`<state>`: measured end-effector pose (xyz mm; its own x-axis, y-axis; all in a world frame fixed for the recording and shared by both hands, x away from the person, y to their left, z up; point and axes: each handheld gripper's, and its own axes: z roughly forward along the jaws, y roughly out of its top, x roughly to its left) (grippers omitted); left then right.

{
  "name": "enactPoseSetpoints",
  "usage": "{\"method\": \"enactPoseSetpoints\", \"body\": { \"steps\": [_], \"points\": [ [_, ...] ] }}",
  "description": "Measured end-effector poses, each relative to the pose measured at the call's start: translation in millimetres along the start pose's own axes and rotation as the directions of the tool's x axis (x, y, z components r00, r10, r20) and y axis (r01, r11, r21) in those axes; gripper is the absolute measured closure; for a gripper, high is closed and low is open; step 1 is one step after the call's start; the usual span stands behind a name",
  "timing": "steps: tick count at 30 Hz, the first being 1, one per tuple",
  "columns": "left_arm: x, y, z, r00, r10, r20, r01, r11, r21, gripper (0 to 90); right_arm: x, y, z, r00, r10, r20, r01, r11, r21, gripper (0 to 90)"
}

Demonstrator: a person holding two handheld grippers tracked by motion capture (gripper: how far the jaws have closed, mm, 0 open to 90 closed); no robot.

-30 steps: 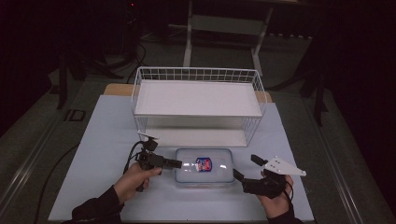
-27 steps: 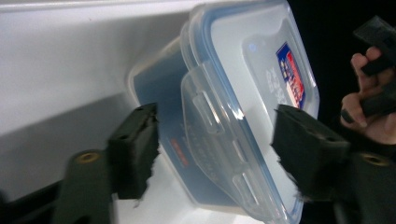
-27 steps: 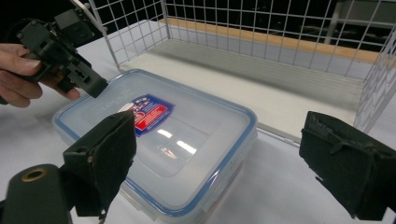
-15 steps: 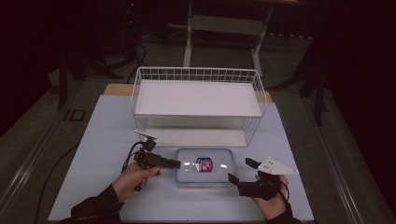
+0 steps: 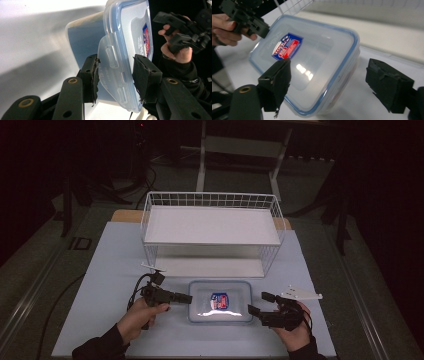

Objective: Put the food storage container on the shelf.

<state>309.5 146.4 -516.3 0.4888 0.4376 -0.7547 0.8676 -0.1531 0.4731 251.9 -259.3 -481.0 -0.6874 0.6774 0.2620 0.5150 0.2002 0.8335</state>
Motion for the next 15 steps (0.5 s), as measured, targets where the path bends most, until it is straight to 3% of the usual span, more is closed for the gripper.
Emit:
{"method": "enactPoseSetpoints", "body": {
  "steps": [6, 8, 15],
  "points": [
    [-9.5, -5.1, -1.5, 0.9978, 0.064, -0.019, -0.064, 0.998, 0.003, 57.0, -14.0, -5.1, 6.7, 0.9966, 0.075, -0.034, -0.072, 0.996, 0.06, 22.2],
    [-11.5, -6.9, -1.6, 0.9962, 0.086, -0.013, -0.086, 0.9963, 0.009, 57.5, -17.4, -7.0, 9.2, 0.992, 0.109, -0.063, -0.104, 0.992, 0.076, 23.5],
    [-18.4, -13.3, -1.5, 0.9941, 0.106, -0.025, -0.106, 0.9944, 0.002, 58.3, -21.4, -8.9, 15.9, 0.9752, 0.175, -0.135, -0.161, 0.98, 0.114, 31.7]
  ]
}}
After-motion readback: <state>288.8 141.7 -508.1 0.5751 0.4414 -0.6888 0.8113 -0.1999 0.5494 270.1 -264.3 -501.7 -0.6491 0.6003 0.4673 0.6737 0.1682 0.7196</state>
